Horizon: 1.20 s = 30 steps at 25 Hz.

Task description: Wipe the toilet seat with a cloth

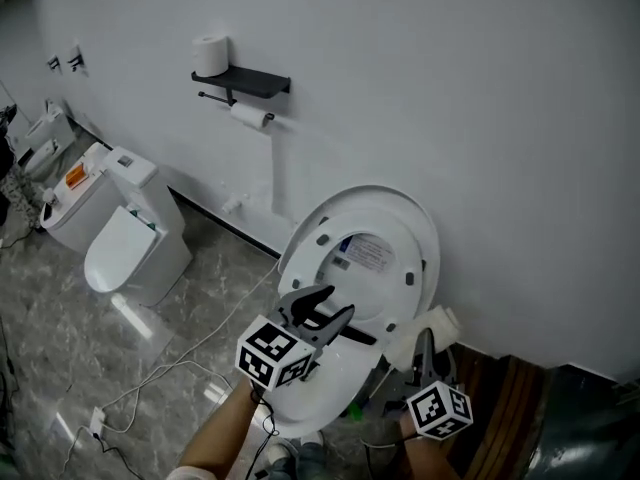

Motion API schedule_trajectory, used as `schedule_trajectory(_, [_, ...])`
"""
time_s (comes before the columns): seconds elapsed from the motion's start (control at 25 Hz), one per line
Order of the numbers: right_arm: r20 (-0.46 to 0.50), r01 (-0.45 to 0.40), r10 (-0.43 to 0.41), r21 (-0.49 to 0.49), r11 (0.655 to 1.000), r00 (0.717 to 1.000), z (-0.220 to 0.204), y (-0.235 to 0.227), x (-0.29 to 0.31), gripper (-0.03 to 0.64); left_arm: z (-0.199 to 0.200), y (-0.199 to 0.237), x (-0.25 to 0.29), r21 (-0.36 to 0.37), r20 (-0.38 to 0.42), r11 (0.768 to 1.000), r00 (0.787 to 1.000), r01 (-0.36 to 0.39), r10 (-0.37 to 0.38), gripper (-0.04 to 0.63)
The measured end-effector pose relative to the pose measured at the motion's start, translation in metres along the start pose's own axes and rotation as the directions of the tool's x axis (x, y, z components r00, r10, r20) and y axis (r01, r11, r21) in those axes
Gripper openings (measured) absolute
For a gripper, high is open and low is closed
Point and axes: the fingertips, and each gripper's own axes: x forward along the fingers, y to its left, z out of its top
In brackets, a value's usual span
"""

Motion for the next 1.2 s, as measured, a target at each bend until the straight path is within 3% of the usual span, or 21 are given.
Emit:
schedule_trajectory(0.2, [-0.018, 0.037, -0.037, 0.019, 0.999, 0.999, -0.005, -0.024, -0.017, 0.100, 0.014, 0.033, 0.038, 0.073, -0.057, 0.997, 0.998, 0.019, -0.015, 0.206])
schedule_trajectory(0.52, [-0.056, 0.081, -0.077, 0.070, 0.994, 0.995, -0.017, -0.051, -0.021, 0.100, 0.015, 0.080, 0.100, 0.134, -0.162, 0.991, 0.987, 0.021, 0.001, 0.334])
schedule_trajectory(0.8, [-0.059, 0.114, -0.108, 0.104, 0.988, 0.992, -0.018, -0.072, -0.018, 0.100, 0.013, 0.118, 0.129, 0.168, -0.246, 0.986, 0.969, 0.018, 0.024, 0.341])
schedule_trajectory(1.0, [-0.054, 0.128, -0.122, 0.144, 0.981, 0.991, -0.021, -0.078, -0.011, 0.100, 0.016, 0.131, 0.142, 0.114, -0.245, 0.993, 0.969, 0.010, 0.018, 0.341])
schedule_trajectory(1.2, [-0.041, 0.126, -0.120, 0.191, 0.973, 0.992, -0.019, -0.079, -0.008, 0.100, 0.007, 0.133, 0.159, 0.121, -0.278, 0.993, 0.960, 0.008, 0.026, 0.341])
